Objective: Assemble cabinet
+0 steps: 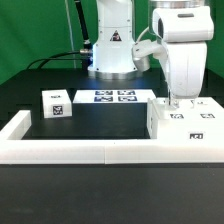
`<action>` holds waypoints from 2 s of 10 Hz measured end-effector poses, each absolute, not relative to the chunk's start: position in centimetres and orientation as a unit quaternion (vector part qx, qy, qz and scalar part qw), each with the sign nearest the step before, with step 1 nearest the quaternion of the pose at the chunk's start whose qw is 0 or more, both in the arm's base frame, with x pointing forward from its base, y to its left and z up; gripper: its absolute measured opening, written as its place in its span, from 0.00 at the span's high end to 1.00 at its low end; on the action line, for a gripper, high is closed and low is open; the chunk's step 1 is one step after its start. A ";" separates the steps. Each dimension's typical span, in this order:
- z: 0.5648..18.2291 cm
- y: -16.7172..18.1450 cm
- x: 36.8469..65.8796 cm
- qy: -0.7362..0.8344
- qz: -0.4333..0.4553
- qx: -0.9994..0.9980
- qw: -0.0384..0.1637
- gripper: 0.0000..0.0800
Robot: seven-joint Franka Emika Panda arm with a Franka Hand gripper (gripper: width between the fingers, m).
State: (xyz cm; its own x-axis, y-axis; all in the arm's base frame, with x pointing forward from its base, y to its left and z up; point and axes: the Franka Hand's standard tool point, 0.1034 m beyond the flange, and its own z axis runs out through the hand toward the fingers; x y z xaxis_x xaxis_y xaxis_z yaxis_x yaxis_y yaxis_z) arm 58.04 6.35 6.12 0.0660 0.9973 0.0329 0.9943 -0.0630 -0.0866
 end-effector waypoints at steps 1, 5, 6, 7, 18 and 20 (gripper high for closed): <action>6.1 6.3 58.0 -0.683 0.018 -0.729 0.043 0.91; 6.3 6.3 58.1 -0.683 0.012 -0.729 0.038 0.49; 6.4 6.2 57.7 -0.683 0.010 -0.729 0.035 0.49; 6.6 5.8 57.5 -0.682 0.005 -0.730 0.030 0.30; 8.1 5.3 48.1 -0.469 -0.076 -0.880 -0.010 0.00; 8.0 5.3 48.1 -0.457 -0.076 -0.886 -0.008 0.00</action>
Offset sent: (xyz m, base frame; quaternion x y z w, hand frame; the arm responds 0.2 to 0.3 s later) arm -0.0025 -0.0048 0.0072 -0.0273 -0.0195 -0.0284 0.9990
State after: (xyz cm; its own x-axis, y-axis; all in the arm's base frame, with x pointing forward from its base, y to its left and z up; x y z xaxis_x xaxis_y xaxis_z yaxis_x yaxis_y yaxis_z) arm 48.08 5.31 8.03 0.5700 0.8117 0.1274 0.8093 -0.5814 0.0836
